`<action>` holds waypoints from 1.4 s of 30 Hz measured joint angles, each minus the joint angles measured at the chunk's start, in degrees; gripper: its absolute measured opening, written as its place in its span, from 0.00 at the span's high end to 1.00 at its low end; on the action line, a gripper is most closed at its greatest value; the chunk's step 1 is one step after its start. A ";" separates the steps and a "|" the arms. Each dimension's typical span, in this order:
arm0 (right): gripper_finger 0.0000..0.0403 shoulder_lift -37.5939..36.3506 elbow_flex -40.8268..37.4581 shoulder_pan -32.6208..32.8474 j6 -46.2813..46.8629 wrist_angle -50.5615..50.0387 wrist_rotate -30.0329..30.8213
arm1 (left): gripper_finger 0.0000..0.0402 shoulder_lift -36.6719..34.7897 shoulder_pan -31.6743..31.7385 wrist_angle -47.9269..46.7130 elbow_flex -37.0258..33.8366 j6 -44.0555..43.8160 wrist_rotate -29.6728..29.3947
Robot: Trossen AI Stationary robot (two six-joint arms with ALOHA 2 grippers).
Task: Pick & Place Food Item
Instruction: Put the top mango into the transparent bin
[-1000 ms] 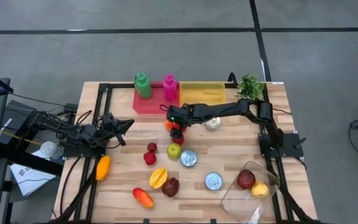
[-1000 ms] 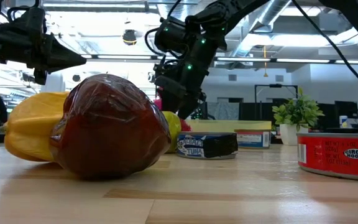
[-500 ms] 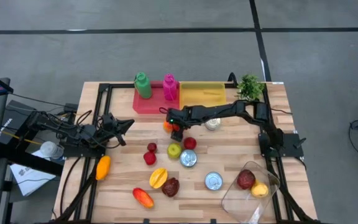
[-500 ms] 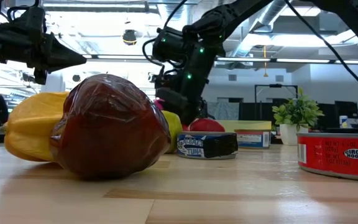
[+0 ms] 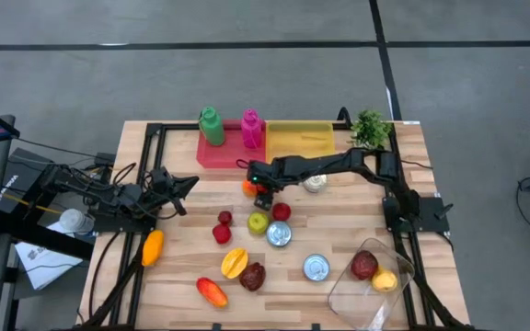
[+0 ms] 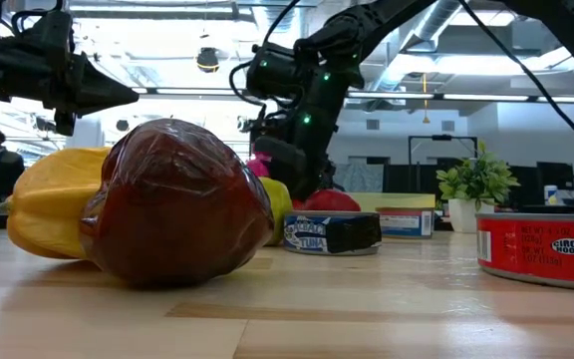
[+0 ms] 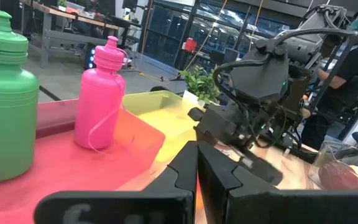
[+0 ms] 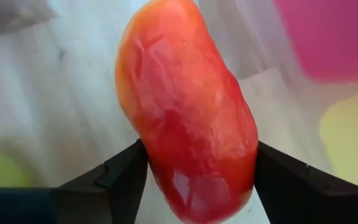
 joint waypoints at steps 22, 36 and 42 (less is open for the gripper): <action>0.40 -40.27 0.05 4.18 7.10 3.49 -3.83 | 1.00 -0.02 0.02 -0.04 0.00 0.00 -0.02; 0.39 -58.57 0.05 12.60 0.83 21.16 -3.85 | 1.00 -0.02 0.00 -0.02 0.00 0.00 -0.02; 0.39 -62.82 0.05 18.36 -1.54 22.68 -4.21 | 1.00 -0.01 0.01 -0.03 0.00 0.00 -0.01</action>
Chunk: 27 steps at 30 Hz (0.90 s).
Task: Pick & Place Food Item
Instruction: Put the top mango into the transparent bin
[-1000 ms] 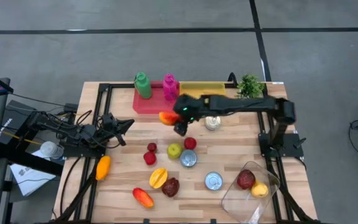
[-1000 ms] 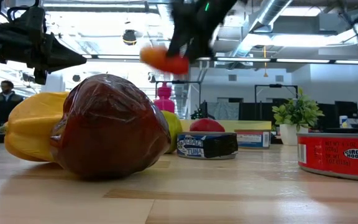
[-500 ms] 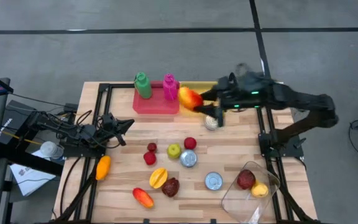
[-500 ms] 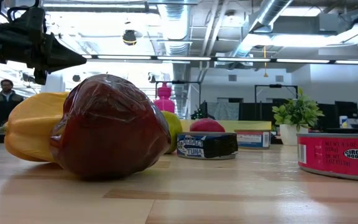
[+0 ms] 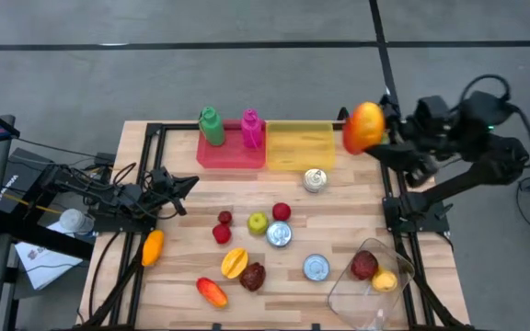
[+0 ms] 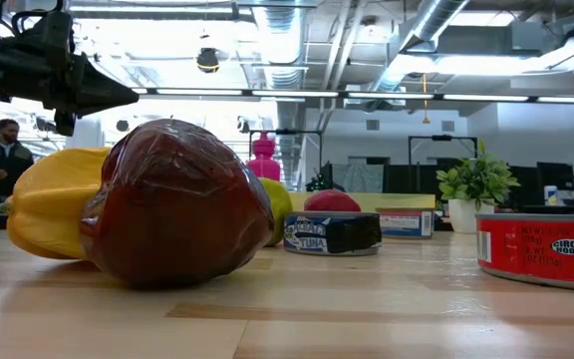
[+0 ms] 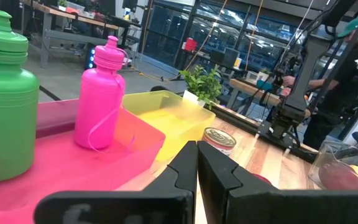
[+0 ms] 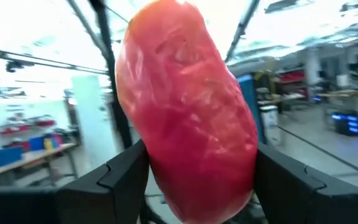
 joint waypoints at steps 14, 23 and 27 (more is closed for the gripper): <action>0.39 -3.28 0.00 11.46 -15.42 7.09 -1.24 | 1.00 0.01 -0.01 -0.02 0.00 0.00 0.01; 0.39 -3.17 -0.02 12.02 -22.81 13.30 -1.10 | 1.00 0.00 0.00 -0.02 0.00 0.00 0.00; 0.39 -3.12 -0.02 11.41 -22.99 14.12 -1.06 | 1.00 -0.01 -0.01 -0.02 0.00 0.00 -0.01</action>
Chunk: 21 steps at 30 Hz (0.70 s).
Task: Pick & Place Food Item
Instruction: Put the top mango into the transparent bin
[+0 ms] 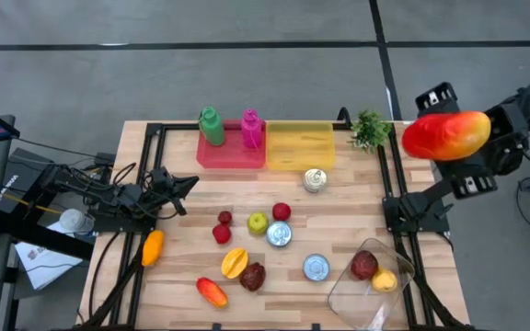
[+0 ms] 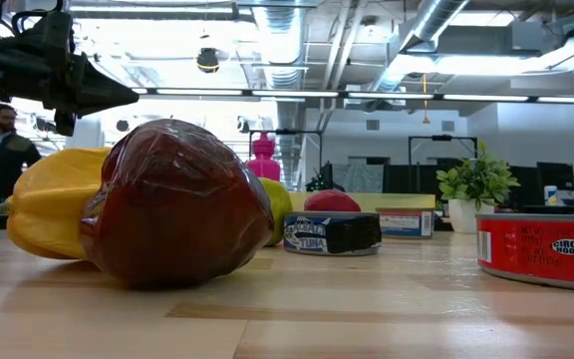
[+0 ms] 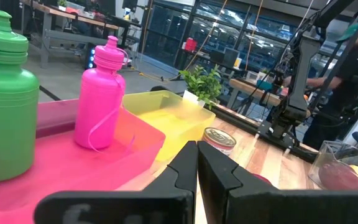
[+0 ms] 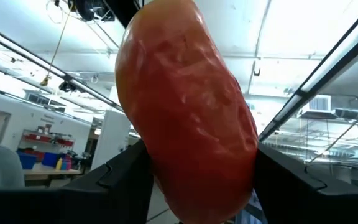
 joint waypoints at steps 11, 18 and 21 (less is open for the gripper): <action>0.39 1.51 0.02 -0.11 -0.64 1.21 5.52 | 1.00 0.01 0.01 0.01 0.00 -0.01 0.00; 0.39 2.25 0.02 -0.11 1.00 1.82 6.08 | 1.00 0.02 0.01 0.00 0.00 0.00 0.00; 0.39 2.50 0.02 -0.11 3.44 1.67 8.02 | 1.00 0.00 0.01 0.01 0.00 -0.01 0.00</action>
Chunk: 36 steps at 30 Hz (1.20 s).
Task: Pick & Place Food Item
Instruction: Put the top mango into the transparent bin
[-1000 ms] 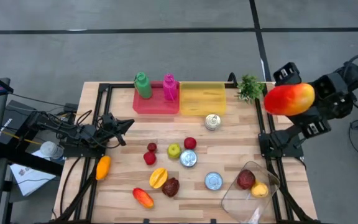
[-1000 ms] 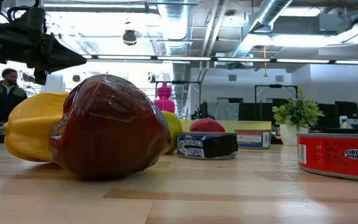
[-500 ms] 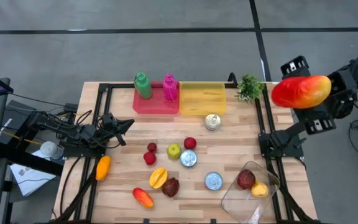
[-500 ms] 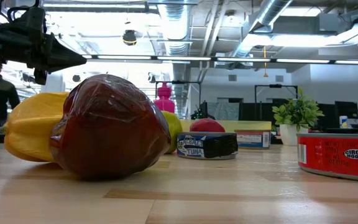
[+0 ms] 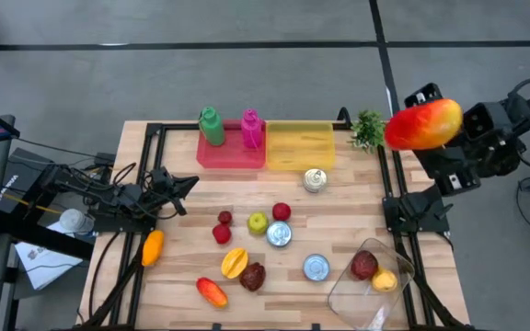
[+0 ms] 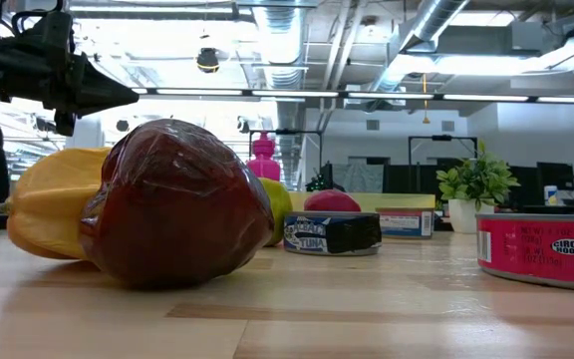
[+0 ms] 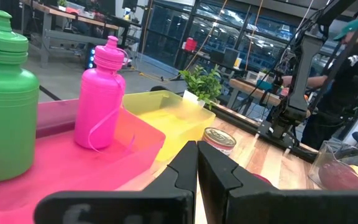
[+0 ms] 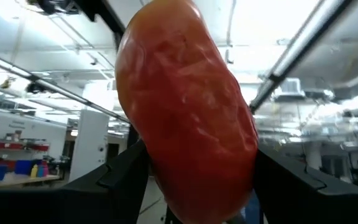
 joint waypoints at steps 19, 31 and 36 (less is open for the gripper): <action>0.39 2.49 0.00 5.54 7.82 1.54 -8.42 | 1.00 0.02 0.01 0.01 0.00 0.01 -0.39; 0.39 1.48 0.00 11.84 7.42 -4.38 -10.87 | 1.00 0.02 0.01 0.01 0.00 0.01 -0.40; 0.39 0.29 -0.02 12.81 7.42 -17.01 8.85 | 1.00 0.00 0.00 0.01 0.00 0.01 -0.40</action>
